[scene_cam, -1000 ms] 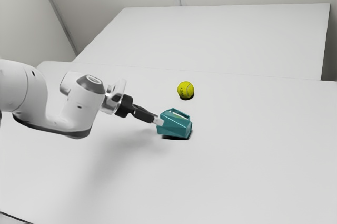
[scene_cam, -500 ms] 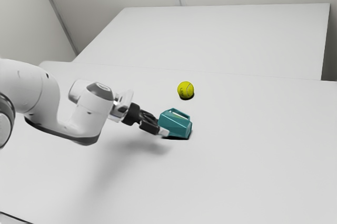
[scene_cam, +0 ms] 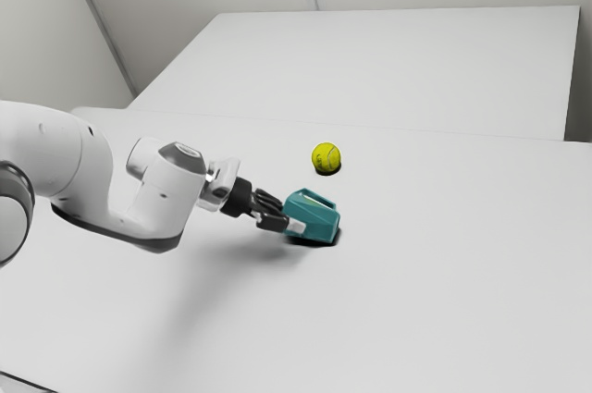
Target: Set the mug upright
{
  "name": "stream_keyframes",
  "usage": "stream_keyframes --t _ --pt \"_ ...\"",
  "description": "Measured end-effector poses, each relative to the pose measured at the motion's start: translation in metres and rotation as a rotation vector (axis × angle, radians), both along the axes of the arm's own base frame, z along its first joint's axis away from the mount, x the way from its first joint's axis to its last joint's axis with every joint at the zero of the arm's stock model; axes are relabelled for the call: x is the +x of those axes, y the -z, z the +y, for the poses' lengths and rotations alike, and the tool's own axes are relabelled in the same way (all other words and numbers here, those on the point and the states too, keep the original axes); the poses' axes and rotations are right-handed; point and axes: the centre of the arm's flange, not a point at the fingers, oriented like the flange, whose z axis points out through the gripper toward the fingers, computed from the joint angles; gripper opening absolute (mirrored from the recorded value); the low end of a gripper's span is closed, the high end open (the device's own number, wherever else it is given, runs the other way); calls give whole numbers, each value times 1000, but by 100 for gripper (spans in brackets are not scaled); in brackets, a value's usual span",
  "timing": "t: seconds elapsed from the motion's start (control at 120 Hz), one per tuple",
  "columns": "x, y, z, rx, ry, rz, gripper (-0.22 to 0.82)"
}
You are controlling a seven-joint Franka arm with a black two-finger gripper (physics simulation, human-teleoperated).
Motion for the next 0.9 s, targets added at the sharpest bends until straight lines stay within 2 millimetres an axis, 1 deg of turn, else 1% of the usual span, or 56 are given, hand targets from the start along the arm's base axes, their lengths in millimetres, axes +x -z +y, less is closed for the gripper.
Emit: stream_keyframes --t 0.117,0.225,0.392,0.458,0.567,0.7,0.825,0.867,0.9 --pt "4 -6 -4 2 15 -24 -6" --pt "8 -11 -7 3 26 -43 -11" --pt "8 -16 -9 7 38 -62 -14" --pt "8 -22 -11 9 44 -77 -15" --pt "8 -38 -16 25 57 -112 -16" --pt "2 -69 -26 126 138 -152 -17" --pt "-16 -105 -32 299 265 -148 -17" --pt "-24 -114 -29 358 289 -129 -17" --pt "-31 -114 -17 398 281 -99 -17"
